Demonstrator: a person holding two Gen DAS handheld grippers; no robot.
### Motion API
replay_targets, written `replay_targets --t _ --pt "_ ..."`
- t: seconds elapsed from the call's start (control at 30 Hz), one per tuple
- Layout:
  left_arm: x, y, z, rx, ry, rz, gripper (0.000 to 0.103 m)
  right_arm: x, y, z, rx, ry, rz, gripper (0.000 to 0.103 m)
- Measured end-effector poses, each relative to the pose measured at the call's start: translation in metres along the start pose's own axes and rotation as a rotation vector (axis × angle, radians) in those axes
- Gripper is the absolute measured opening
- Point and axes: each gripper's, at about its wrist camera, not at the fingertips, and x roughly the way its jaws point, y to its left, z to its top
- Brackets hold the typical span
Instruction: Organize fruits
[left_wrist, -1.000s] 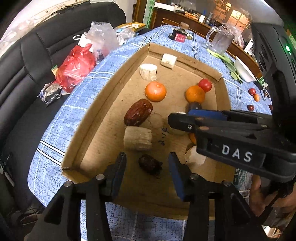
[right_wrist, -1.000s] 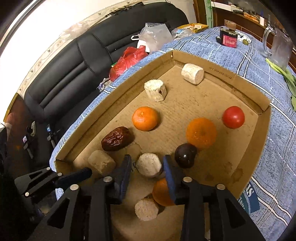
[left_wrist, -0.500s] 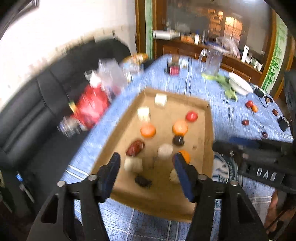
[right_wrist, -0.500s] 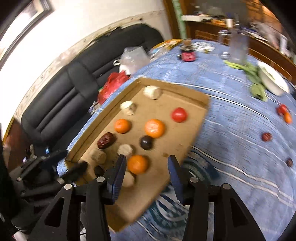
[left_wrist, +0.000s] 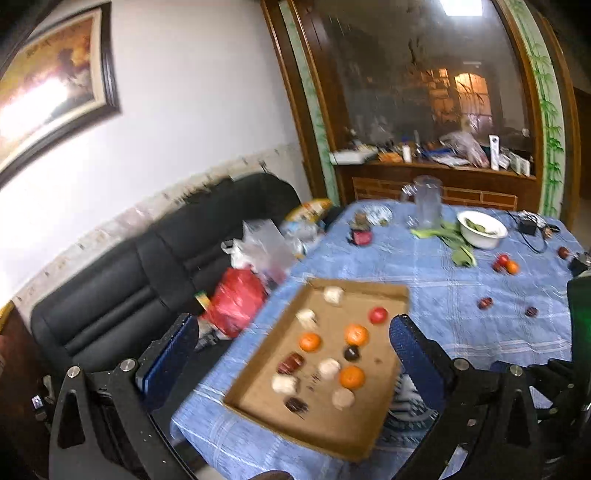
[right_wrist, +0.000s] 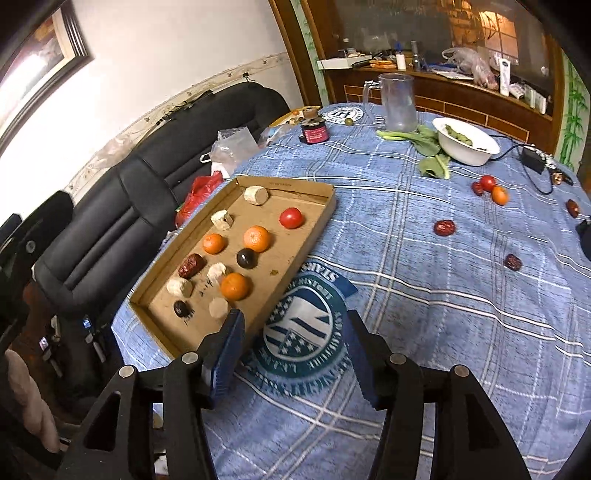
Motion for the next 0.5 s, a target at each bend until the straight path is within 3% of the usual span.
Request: replay_targets --t 0.2,0.5 --pt "0.014 -0.009 -0.017 -0.001 0.139 -0.101 0.103 -0.001 -0.004 -0.013 -0.001 0.007 -0.042 0.065" --pt "0.026 -0.010 -0.037 0.011 0.218 -0.121 0.103 0.009 -0.005 -0.020 0.024 0.044 -0.068 0.069"
